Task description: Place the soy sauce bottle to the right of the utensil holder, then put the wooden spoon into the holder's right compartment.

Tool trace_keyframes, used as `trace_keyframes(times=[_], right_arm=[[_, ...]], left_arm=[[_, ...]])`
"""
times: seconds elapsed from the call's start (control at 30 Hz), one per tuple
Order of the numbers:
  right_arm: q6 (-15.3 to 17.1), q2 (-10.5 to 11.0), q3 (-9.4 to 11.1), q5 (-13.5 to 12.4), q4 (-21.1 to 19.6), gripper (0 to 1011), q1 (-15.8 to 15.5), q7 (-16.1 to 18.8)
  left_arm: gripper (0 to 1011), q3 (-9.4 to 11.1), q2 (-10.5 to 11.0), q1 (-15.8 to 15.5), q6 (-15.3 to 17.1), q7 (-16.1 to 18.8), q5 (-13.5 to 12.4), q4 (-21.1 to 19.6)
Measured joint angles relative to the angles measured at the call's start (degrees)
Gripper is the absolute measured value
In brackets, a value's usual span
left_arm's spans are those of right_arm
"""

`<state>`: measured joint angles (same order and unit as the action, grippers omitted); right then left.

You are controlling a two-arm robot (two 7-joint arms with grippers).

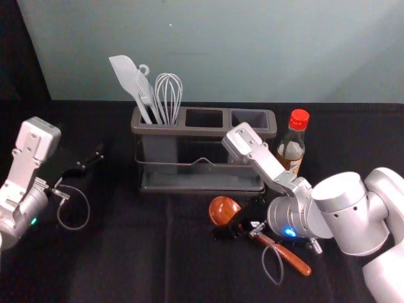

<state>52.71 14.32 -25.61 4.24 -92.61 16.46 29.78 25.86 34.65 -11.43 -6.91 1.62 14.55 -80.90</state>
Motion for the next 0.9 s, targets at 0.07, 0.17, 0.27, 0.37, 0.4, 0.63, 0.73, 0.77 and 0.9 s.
trace_keyframes(times=[0.07,0.17,0.27,0.37,0.4,0.63,0.73,0.77,0.9], right_arm=[[-0.1,0.0,0.0,0.2,0.2,982,0.1,0.3],[-0.1,-0.2,0.0,0.5,0.4,919,0.2,0.4],[-0.1,-0.4,0.2,0.7,0.6,846,0.2,0.4],[-0.1,-0.4,0.2,0.9,0.6,834,0.2,0.4],[-0.1,-0.4,0.2,0.9,0.5,834,0.2,0.5],[1.1,0.6,0.4,1.4,-3.6,834,-0.3,1.4],[1.5,1.2,1.1,1.3,-6.4,835,-1.0,1.8],[1.5,1.5,1.6,1.1,-7.9,834,-1.5,1.9],[0.6,1.8,3.5,0.0,-11.5,834,-3.0,2.0]], left_arm=[[1001,0.0,0.0,0.0,0.0,0.0,0.0,0.0],[1000,0.0,0.0,0.0,0.0,0.0,0.0,0.0],[1000,0.0,0.0,0.0,0.0,0.0,0.0,0.0],[1000,0.0,0.0,0.0,0.0,0.0,0.0,0.0],[1000,0.0,0.0,0.0,0.0,0.0,0.0,0.0],[1000,0.0,0.0,0.0,0.0,0.0,0.0,0.0],[1000,0.0,0.0,0.0,0.0,0.0,0.0,0.0],[1000,0.0,0.0,0.0,0.0,0.0,0.0,0.0],[1000,0.0,0.0,0.0,0.0,0.0,0.0,0.0]])
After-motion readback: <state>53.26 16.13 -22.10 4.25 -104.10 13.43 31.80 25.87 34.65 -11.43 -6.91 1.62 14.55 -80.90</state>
